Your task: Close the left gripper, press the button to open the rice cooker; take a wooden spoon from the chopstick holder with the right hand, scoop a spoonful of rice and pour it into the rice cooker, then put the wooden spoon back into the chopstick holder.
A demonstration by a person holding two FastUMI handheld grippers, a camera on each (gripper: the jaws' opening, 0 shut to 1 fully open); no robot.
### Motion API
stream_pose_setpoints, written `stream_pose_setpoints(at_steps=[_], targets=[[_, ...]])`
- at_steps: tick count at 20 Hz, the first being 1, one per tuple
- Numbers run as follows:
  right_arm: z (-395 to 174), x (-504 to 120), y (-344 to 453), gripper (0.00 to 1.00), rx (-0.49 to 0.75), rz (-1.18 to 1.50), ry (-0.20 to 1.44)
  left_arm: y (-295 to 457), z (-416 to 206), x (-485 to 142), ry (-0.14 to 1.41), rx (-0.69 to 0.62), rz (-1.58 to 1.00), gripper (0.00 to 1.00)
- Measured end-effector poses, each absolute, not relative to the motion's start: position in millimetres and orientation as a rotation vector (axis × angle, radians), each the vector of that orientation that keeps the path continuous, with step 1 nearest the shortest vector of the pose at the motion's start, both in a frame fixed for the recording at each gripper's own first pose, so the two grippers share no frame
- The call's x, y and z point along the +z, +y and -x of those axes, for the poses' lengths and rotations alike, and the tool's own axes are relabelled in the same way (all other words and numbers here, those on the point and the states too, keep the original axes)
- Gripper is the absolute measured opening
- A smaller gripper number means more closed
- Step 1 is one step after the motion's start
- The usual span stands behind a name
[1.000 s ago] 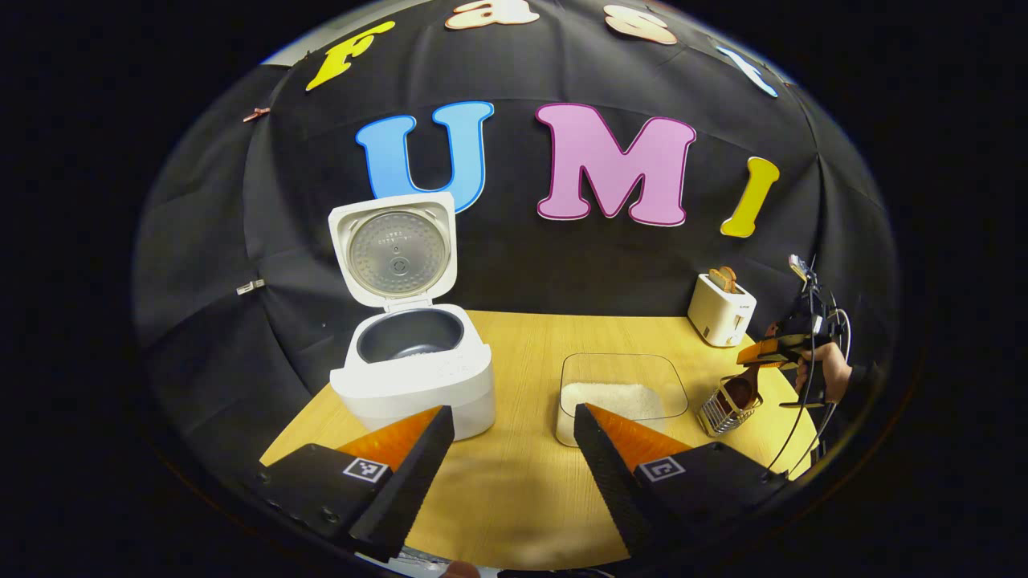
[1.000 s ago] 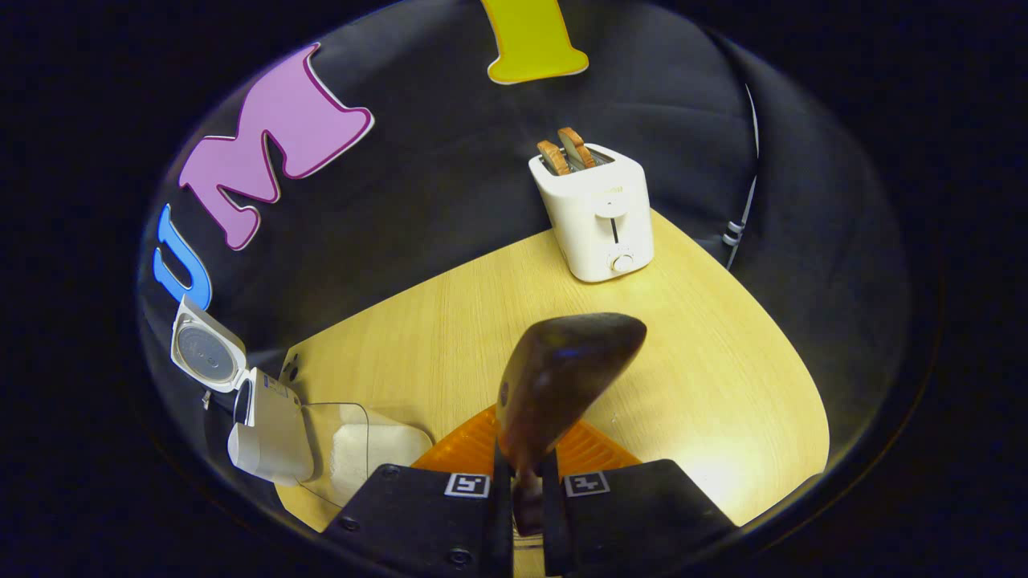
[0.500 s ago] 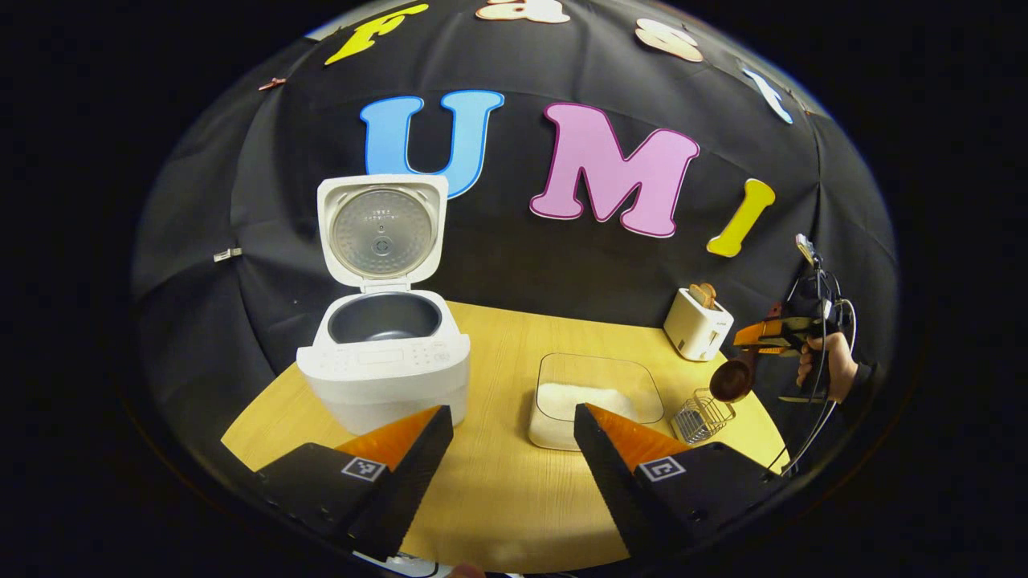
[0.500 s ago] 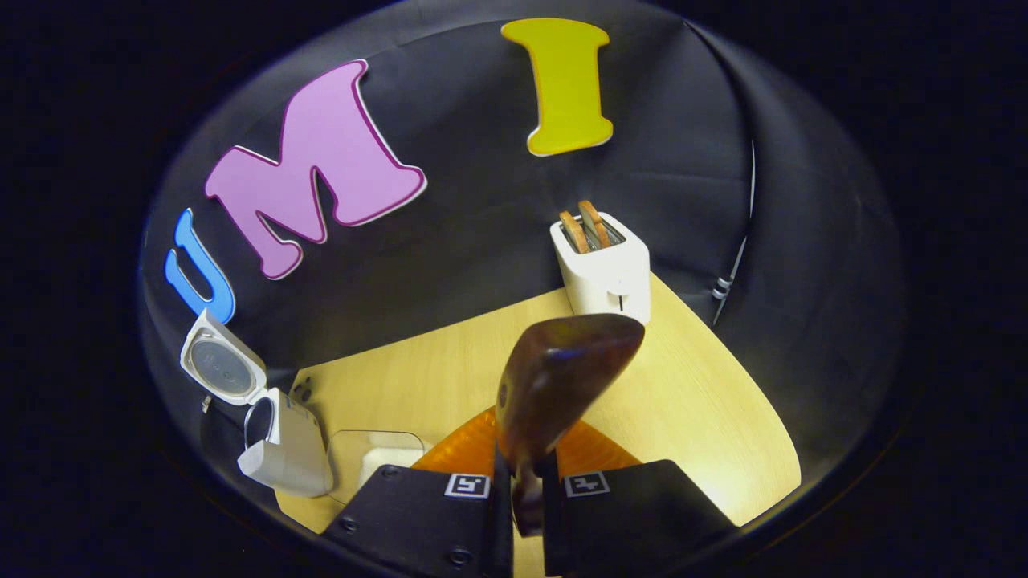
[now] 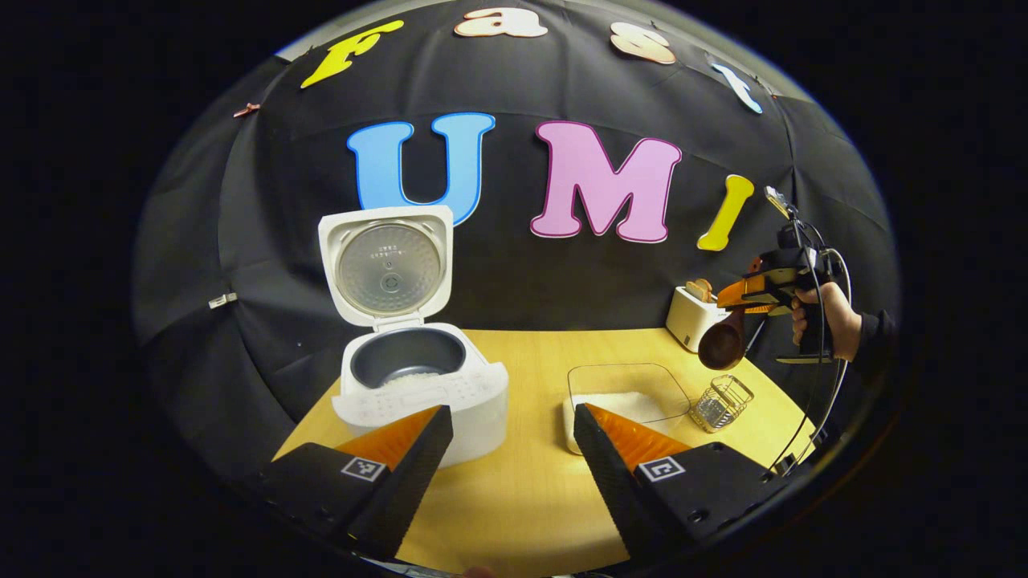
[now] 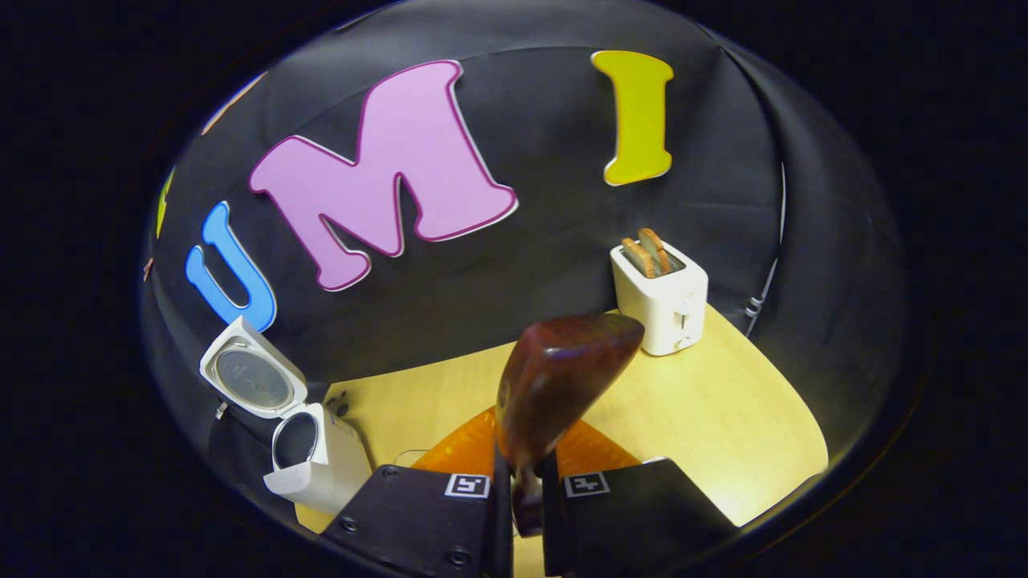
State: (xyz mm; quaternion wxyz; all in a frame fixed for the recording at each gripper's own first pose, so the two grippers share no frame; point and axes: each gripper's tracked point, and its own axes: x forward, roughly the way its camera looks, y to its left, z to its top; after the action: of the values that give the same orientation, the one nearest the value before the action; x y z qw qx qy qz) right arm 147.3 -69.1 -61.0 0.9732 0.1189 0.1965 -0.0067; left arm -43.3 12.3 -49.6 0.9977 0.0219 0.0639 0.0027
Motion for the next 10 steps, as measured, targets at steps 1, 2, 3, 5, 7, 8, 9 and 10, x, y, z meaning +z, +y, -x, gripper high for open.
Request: stream_pose_setpoints(at_steps=[1, 2, 3, 5, 7, 8, 9, 10], targets=[[-147.6, -67.2, -56.0, 0.19, 0.004, -0.239, 0.409, 17.1, 45.3, -48.4, 0.123, 0.001, -0.052, 0.98], [-148.4, -72.8, -40.2, 0.19, 0.028, -0.243, 0.423, 21.2, 47.5, -47.7, 0.123, -0.006, -0.051, 0.98], [-149.4, -79.9, -26.2, 0.19, 0.045, -0.241, 0.434, 26.1, 50.2, -49.4, 0.125, -0.009, -0.043, 0.98], [-154.3, -95.2, -9.5, 0.19, 0.051, -0.191, 0.439, 38.5, 54.1, -53.4, 0.132, -0.001, -0.026, 0.98], [-158.2, -115.2, 2.4, 0.19, 0.04, -0.123, 0.447, 50.2, 57.3, -54.7, 0.13, 0.014, -0.031, 0.98], [-161.1, -124.5, 5.4, 0.19, 0.029, -0.104, 0.449, 52.5, 58.1, -55.7, 0.131, 0.004, -0.039, 0.98], [-162.8, -135.2, 8.3, 0.19, 0.017, -0.097, 0.454, 55.7, 59.4, -58.4, 0.135, -0.003, -0.049, 0.98], [-164.1, -144.0, 11.0, 0.19, 0.006, -0.098, 0.46, 59.0, 59.2, -59.6, 0.136, -0.006, -0.061, 0.98]])
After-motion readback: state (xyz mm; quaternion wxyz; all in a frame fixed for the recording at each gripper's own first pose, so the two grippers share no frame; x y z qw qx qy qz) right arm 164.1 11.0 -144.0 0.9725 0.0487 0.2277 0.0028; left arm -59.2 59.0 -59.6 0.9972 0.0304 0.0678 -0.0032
